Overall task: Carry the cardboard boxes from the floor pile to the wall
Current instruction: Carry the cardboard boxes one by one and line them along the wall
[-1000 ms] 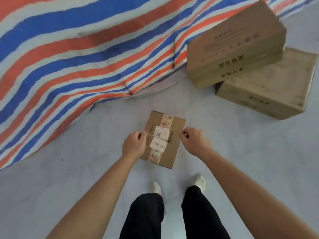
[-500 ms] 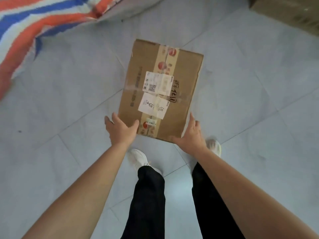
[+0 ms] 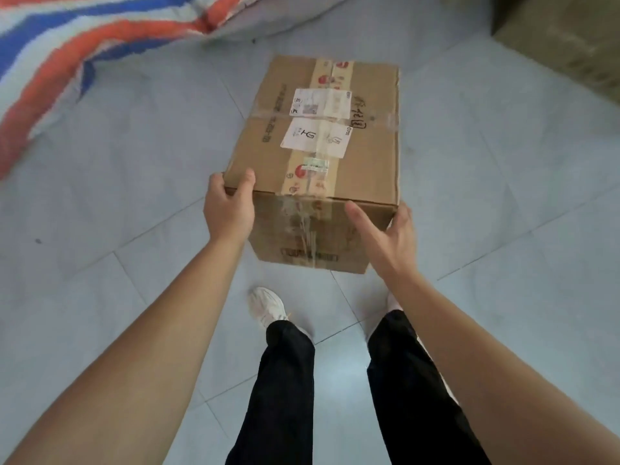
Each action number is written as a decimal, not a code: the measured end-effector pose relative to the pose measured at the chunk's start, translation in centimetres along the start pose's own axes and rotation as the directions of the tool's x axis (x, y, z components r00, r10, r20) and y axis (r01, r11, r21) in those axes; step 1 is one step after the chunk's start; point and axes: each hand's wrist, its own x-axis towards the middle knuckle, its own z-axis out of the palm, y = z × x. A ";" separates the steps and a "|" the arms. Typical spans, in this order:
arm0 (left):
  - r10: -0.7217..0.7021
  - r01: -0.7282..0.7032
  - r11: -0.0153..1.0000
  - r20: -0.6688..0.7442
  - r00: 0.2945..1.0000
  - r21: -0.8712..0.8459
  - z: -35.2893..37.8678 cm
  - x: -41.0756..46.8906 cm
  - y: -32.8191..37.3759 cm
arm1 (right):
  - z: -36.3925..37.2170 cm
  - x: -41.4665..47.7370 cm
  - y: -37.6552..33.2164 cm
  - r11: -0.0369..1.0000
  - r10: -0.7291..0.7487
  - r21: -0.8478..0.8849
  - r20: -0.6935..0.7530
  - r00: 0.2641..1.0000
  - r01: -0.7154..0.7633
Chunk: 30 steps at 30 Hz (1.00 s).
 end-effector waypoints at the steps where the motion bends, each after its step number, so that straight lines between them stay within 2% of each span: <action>1: 0.008 -0.009 1.000 -0.017 1.000 -0.023 -1.4 -0.5 3.0 | -1.3 -0.4 -3.4 0.999 -0.035 0.027 -0.026 0.999 0.036; 3: -0.024 0.022 0.998 -0.044 0.999 -0.050 -4.4 -2.1 7.8 | -3.6 -1.7 -9.4 0.994 -0.100 0.040 -0.063 0.993 0.102; 7: -0.071 0.069 0.996 -0.034 0.997 -0.052 -11.4 -7.9 15.2 | -8.4 -6.9 -21.2 0.960 -0.280 -0.022 -0.052 0.959 0.279; 11: 0.050 -0.072 0.972 -0.102 0.994 -0.222 -21.8 -15.7 23.7 | -12.9 -15.8 -33.8 0.874 -0.484 -0.064 -0.009 0.875 0.483; 14: 0.116 -0.191 0.930 -0.244 0.963 -0.313 -29.5 -20.8 29.2 | -14.7 -22.5 -41.8 0.786 -0.618 -0.055 -0.016 0.786 0.616; 17: 0.155 -0.315 0.899 -0.452 0.879 -0.304 -36.7 -26.3 32.1 | -15.5 -29.2 -47.4 0.654 -0.756 -0.017 0.009 0.654 0.756; 21: 0.082 -0.392 0.865 -0.684 0.725 -0.312 -44.4 -34.8 31.0 | -16.0 -38.1 -51.1 0.485 -0.873 0.101 0.126 0.472 0.869; 22: 0.065 -0.394 0.864 -0.708 0.703 -0.313 -45.1 -36.2 30.5 | -16.1 -39.3 -51.2 0.477 -0.876 0.123 0.147 0.459 0.870; 23: 0.035 -0.404 0.861 -0.757 0.652 -0.308 -47.1 -38.8 29.3 | -15.6 -42.0 -51.6 0.444 -0.892 0.176 0.181 0.414 0.879; 26: -0.029 -0.400 0.859 -0.811 0.584 -0.318 -50.9 -44.3 26.0 | -13.9 -48.1 -50.8 0.423 -0.895 0.268 0.271 0.354 0.865; 30: -0.158 -0.374 0.857 -0.872 0.463 -0.354 -56.4 -52.8 18.0 | -10.7 -58.8 -46.8 0.340 -0.892 0.361 0.415 0.176 0.869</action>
